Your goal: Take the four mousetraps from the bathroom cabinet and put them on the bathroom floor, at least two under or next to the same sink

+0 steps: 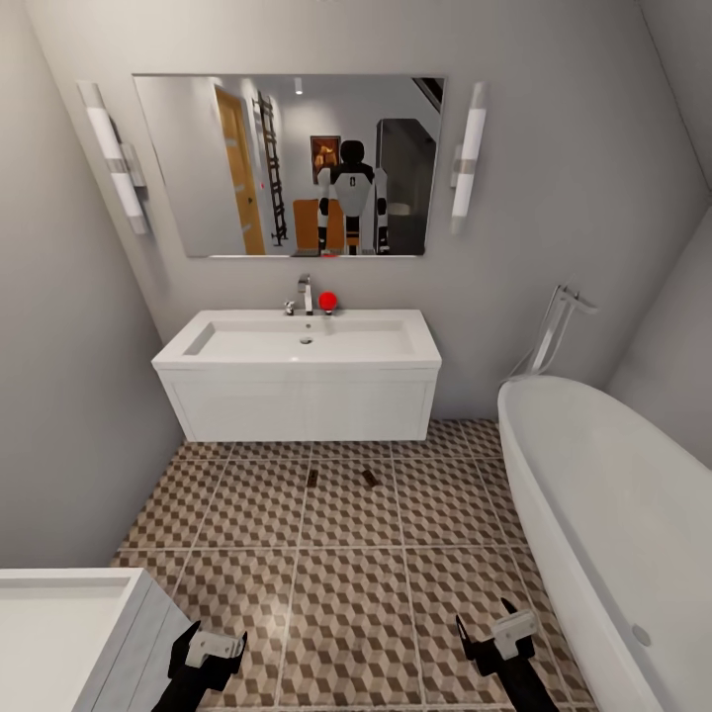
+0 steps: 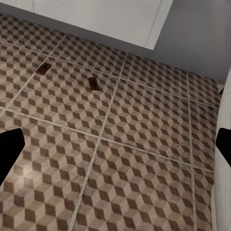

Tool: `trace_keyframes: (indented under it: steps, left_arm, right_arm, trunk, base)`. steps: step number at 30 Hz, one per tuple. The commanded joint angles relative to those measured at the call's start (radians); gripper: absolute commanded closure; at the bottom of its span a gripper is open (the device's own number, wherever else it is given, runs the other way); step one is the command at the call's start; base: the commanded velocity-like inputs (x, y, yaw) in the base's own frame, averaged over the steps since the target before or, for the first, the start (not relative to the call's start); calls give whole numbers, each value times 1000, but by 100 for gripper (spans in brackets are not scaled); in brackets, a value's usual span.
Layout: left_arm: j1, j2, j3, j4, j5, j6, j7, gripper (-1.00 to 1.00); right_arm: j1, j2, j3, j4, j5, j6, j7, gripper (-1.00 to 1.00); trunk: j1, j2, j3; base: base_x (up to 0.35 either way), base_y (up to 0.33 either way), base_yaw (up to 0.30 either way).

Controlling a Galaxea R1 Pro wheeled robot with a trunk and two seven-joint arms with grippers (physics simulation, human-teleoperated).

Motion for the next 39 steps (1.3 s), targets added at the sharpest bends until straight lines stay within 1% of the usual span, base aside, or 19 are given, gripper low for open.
trace_keyframes:
  steps: [1, 8, 16, 26, 31, 39]
  left_arm:
    - [-1, -1, -8, 3, 9, -5, -3, -100]
    - [-1, -1, -8, 3, 9, -4, -3, -100]
    - [-2, -1, -8, 3, 9, -5, -3, -100]
    - [-2, -1, -8, 3, 9, -5, -3, -100]
    - [-2, -12, -9, 3, 9, -5, -4, -100]
    - [-1, -13, -8, 3, 9, -4, -3, -100]
  right_arm:
    - [-1, -1, 3, 1, 9, -2, -11, -100]
    - [-1, -4, 3, 1, 9, -5, -10, -100]
    - [0, 1, 4, 1, 9, -2, -10, -100]
    - [-1, 0, 3, 1, 9, -1, -10, -100]
    - [-1, 0, 4, 1, 9, -1, -10, -100]
    - [-1, 0, 3, 1, 9, 0, -11, -100]
  trunk:
    - [1, -2, -2]
    - [1, -2, -2]
    - [1, -2, -2]
    - [1, -2, -2]
    - [1, -2, -2]
    - [1, -2, -2]
  base:
    - [0, 0, 0]
    - [0, 0, 0]
    - [0, 0, 0]
    - [0, 0, 0]
    - [0, 0, 0]
    - [0, 0, 0]
